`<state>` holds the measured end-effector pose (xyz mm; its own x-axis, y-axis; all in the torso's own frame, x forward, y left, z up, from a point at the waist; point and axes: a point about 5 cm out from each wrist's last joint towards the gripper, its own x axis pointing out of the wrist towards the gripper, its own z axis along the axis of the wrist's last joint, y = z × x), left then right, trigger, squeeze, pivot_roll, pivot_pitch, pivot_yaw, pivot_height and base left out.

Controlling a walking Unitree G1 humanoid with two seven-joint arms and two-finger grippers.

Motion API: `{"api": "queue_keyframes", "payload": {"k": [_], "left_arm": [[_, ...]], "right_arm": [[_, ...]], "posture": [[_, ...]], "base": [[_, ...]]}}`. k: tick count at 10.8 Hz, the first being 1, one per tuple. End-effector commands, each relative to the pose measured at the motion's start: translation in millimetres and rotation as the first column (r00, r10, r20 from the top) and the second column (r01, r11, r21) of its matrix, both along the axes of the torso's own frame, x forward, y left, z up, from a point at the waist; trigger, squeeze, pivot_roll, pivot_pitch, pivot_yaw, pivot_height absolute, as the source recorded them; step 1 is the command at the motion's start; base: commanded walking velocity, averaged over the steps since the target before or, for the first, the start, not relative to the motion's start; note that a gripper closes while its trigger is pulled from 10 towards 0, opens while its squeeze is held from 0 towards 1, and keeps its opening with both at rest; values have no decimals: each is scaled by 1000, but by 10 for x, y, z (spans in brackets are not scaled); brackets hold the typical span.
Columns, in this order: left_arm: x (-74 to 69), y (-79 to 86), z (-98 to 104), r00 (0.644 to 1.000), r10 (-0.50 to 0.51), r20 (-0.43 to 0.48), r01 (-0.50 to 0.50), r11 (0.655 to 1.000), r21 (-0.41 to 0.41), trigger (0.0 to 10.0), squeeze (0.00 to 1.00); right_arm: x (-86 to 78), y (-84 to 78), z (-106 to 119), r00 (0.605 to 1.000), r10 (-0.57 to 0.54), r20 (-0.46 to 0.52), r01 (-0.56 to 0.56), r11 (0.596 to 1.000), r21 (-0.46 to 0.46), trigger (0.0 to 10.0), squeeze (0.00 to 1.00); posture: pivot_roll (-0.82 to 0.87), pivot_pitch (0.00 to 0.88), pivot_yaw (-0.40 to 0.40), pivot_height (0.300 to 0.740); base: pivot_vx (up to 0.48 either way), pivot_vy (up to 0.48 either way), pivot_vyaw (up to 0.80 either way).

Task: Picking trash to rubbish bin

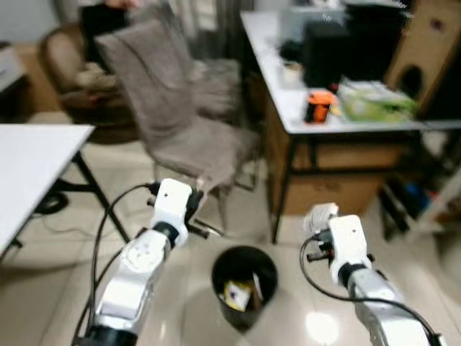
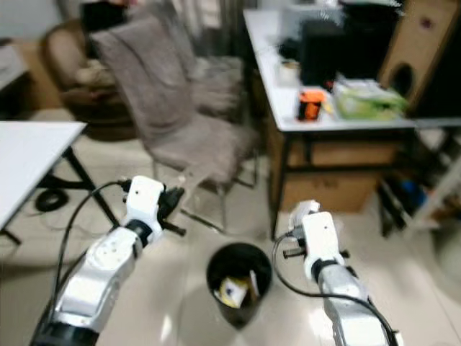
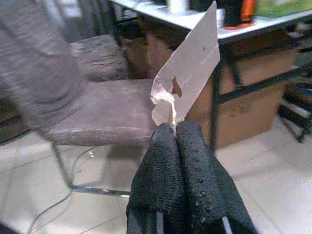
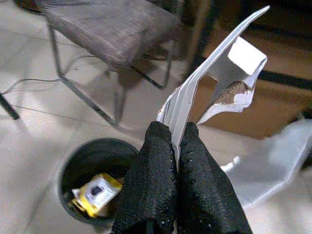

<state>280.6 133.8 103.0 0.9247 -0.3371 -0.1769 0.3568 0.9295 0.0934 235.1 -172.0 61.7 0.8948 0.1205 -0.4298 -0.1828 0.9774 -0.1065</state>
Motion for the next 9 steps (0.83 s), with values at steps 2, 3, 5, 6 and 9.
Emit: {"api": "queue_keyframes", "payload": {"k": [2,3,5,6,9], "left_arm": [[0,86,10,1000,15,2,-15,1000,17,10000,0],[1,84,13,1000,9,2,-9,1000,23,10000,0],[-5,81,10,1000,1,0,-1,1000,24,10000,0],[-20,62,-6,1000,-15,-5,15,1000,27,10000,0],[-82,29,-32,996,-85,-20,86,995,53,10000,0]], "right_arm": [[22,110,5,1000,31,3,-31,999,10,10000,0],[28,119,-9,1000,30,-4,-30,1000,1,10000,0],[33,132,-61,999,49,-25,-50,998,-25,10000,0],[50,121,-133,998,43,-45,-45,998,-33,10000,0],[176,147,-541,984,90,-156,-103,992,-77,10000,0]], "posture": [[-104,0,16,740],[-103,0,15,740],[-102,0,20,740],[-104,4,24,740],[-101,39,46,740]], "base": [[356,0,0],[356,0,0],[356,0,0],[0,0,0],[0,0,0]]}}
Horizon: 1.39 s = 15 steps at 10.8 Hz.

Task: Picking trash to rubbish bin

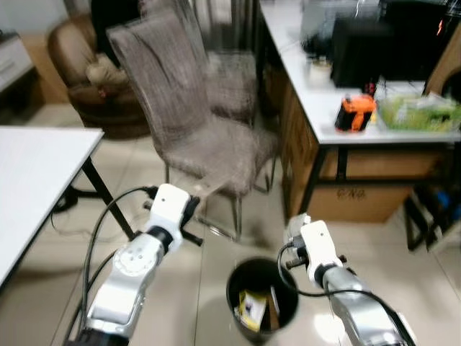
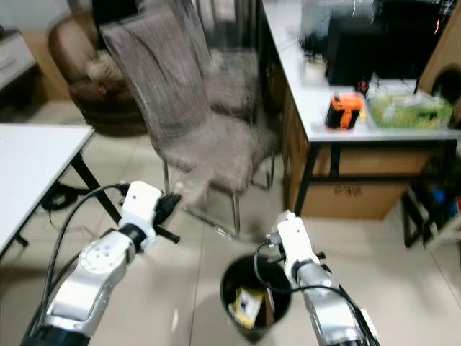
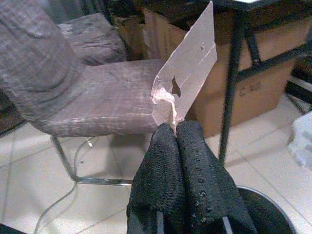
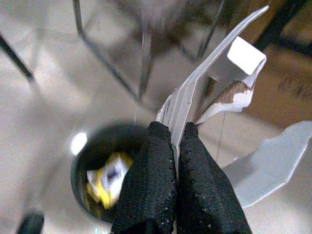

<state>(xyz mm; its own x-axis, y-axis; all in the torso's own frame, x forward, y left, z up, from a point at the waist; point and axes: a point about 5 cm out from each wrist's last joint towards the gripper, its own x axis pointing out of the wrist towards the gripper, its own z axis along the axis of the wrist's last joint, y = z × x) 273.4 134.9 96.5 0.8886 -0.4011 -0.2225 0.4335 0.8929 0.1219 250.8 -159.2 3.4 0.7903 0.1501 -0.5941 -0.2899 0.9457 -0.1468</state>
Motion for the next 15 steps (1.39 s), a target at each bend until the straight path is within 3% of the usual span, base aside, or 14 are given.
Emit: {"api": "queue_keyframes", "payload": {"k": [1,3,6,8,10,12,15], "left_arm": [[-25,34,33,1000,-15,8,15,1000,16,10000,0],[-99,77,33,998,-58,-14,59,998,37,10000,0],[-137,166,108,998,-57,-4,57,997,50,10000,0],[-132,172,102,998,-58,-7,59,997,56,10000,0],[-113,142,111,998,-64,-8,65,997,49,10000,0],[-85,114,120,997,-77,-6,77,996,45,10000,0],[-1,121,132,999,-44,12,44,998,46,10000,0]], "right_arm": [[53,32,-39,1000,22,10,-22,1000,-13,10000,0],[211,34,-132,1000,28,-12,-29,999,-32,10000,0],[522,95,56,997,70,39,-69,997,-16,10000,0],[598,93,105,996,75,52,-74,997,-15,10000,0],[611,87,94,999,44,32,-45,998,39,10000,1000],[600,81,69,1000,26,15,-27,997,71,10000,1000],[626,87,85,999,35,32,-36,999,22,10000,1000]], "posture": [[-96,50,51,740],[-69,76,48,740],[-51,85,38,740],[-59,87,37,740],[-69,87,46,740],[-74,87,56,740],[-75,68,68,740]], "base": [[0,0,0],[0,0,0],[0,0,0],[0,0,0],[0,0,0],[0,0,0],[0,0,0]]}}
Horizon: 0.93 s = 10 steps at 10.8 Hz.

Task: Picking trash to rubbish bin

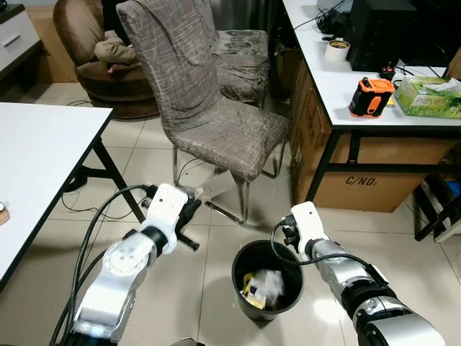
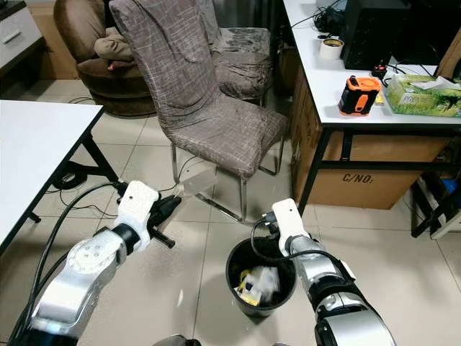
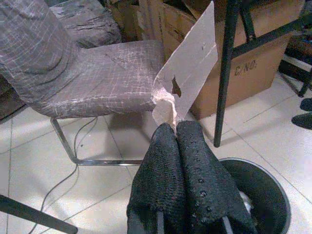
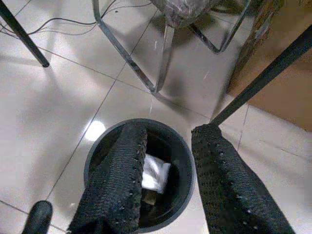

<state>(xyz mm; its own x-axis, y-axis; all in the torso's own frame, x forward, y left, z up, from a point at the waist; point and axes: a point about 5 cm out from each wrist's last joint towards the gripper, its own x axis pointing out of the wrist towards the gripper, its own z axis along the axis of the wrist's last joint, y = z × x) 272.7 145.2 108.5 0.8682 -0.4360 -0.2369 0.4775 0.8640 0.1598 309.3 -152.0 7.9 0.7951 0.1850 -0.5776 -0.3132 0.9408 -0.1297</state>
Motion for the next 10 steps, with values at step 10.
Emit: {"api": "queue_keyframes", "payload": {"k": [10], "left_arm": [[379,-430,-587,997,-17,-73,18,1000,20,10000,0]], "right_arm": [[-1014,-191,538,986,2,164,-15,997,80,10000,0]], "posture": [[-205,27,75,740]], "base": [[0,0,0]]}}
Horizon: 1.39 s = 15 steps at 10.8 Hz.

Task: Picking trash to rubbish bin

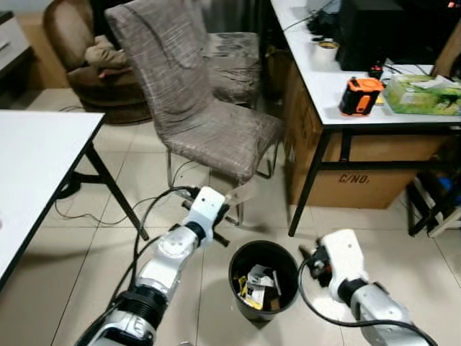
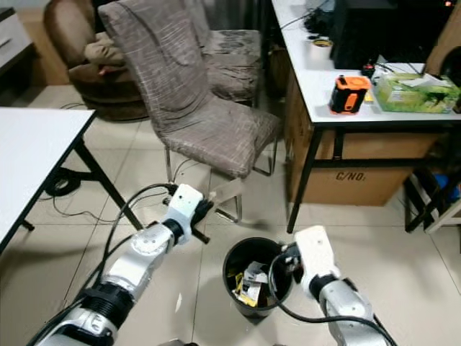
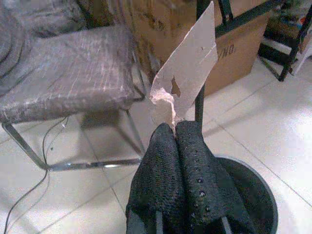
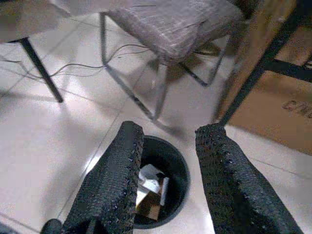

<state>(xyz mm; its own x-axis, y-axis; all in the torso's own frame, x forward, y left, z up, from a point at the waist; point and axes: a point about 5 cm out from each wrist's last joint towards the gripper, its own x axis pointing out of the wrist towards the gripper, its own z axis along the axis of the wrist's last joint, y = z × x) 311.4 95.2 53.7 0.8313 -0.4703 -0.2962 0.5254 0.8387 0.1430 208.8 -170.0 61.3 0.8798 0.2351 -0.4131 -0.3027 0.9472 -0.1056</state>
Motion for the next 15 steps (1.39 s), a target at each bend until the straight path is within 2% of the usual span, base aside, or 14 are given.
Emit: {"api": "queue_keyframes", "payload": {"k": [1,4,8,11,12,13,15], "left_arm": [[-34,105,-72,999,46,-10,-46,999,-2,10000,0],[-95,177,-30,995,102,17,-101,993,-65,10000,0],[-164,234,4,992,115,47,-113,993,-40,10000,0],[-147,219,31,992,114,49,-112,993,-35,10000,0],[-133,202,25,993,113,21,-112,992,-55,10000,0],[-125,192,15,993,114,-19,-115,991,-73,10000,0],[-120,185,20,994,106,-11,-106,993,-47,10000,0]], "right_arm": [[-24,-2,7,1000,-27,-4,27,1000,-15,10000,0],[72,150,13,1000,-3,3,3,1000,-15,10000,0],[184,146,-4,1000,-4,6,4,1000,-30,10000,0],[206,150,-8,1000,1,7,-1,999,-37,10000,0],[193,144,-6,1000,-1,6,1,999,-40,10000,0],[171,131,-14,1000,-5,3,5,999,-43,10000,0],[160,123,-26,1000,-12,-1,12,999,-45,10000,0]], "posture": [[-192,24,64,740],[-156,23,34,740],[-129,30,4,740],[-141,26,9,740],[-144,26,12,740],[-146,28,15,740],[-148,27,15,740]], "base": [[0,0,0],[0,0,0],[0,-460,0],[0,-480,0],[0,-382,0],[0,480,0],[0,480,0]]}}
